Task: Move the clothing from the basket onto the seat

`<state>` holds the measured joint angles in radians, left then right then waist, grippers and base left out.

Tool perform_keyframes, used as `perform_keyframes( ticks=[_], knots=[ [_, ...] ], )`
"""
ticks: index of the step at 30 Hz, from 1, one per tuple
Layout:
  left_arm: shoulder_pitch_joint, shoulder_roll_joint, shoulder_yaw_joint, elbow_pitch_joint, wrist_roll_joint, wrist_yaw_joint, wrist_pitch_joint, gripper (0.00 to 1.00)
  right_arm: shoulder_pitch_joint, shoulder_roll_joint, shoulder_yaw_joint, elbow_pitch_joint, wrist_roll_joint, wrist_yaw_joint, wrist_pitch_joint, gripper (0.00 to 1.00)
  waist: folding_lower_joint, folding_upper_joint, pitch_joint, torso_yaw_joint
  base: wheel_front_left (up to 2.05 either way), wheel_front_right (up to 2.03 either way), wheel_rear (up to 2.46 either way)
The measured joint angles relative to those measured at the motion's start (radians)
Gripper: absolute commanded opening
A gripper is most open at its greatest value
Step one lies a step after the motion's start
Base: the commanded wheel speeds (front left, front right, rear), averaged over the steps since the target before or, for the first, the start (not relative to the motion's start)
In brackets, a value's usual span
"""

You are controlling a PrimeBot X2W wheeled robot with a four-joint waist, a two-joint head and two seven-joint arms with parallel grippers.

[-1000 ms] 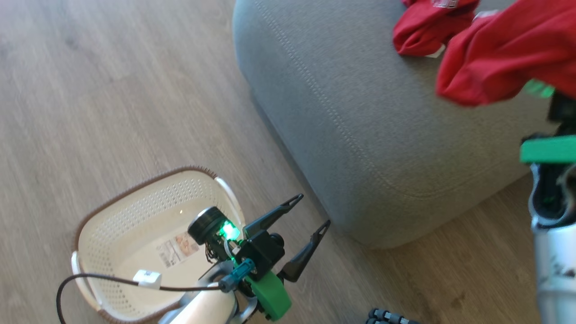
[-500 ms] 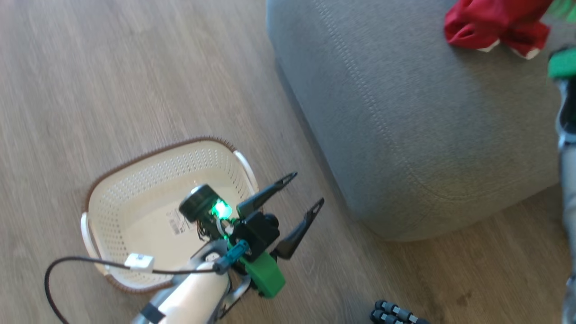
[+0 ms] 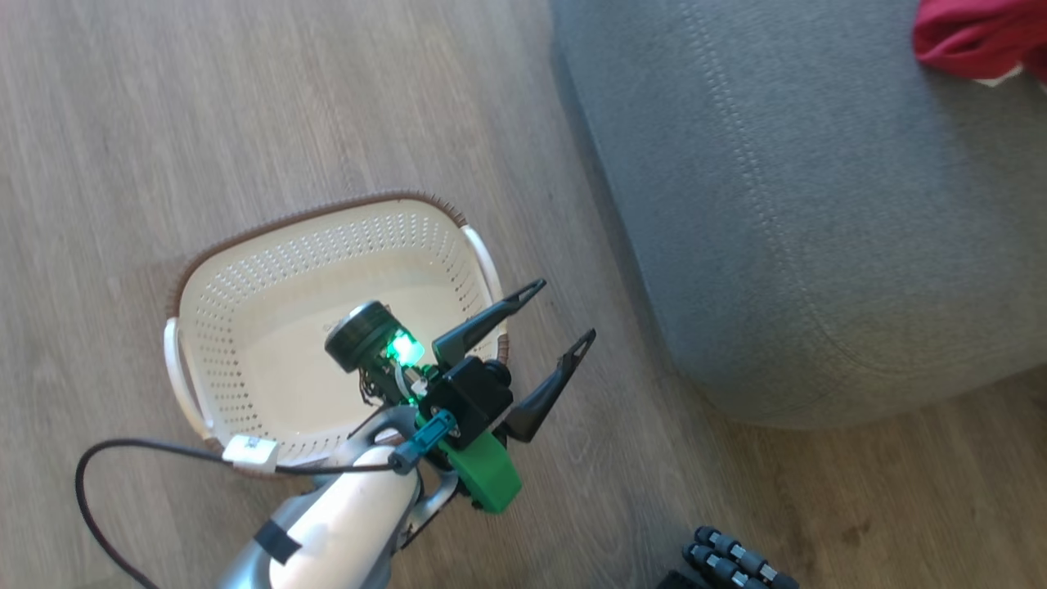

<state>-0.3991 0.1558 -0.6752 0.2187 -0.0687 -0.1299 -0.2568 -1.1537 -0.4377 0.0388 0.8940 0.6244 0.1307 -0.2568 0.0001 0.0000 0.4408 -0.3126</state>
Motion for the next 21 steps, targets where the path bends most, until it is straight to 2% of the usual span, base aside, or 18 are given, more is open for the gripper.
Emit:
perform_keyframes(
  ticks=[8, 13, 21],
  knots=[
    [-0.018, -0.006, 0.002, -0.001, 0.008, 0.000, 0.000, 1.00, -0.125, -0.016, 0.033, 0.198, 0.012, 0.000, 0.002, 0.00, 0.0000, 0.0000, 0.034, 0.045, 0.00, 0.00, 0.00],
    [-0.018, -0.011, 0.003, -0.002, 0.008, 0.000, 0.000, 1.00, -0.171, -0.063, 0.004, 0.342, 0.005, 0.000, 0.002, 0.00, 0.0000, 0.0000, 0.046, 0.073, 0.00, 0.00, 0.00],
    [-0.019, -0.017, 0.027, -0.007, 0.008, 0.000, 0.000, 1.00, -0.165, -0.072, -0.031, 0.410, -0.027, 0.000, 0.002, 0.00, 0.0000, 0.0000, 0.060, 0.091, 0.00, 0.00, 0.00]
  ],
)
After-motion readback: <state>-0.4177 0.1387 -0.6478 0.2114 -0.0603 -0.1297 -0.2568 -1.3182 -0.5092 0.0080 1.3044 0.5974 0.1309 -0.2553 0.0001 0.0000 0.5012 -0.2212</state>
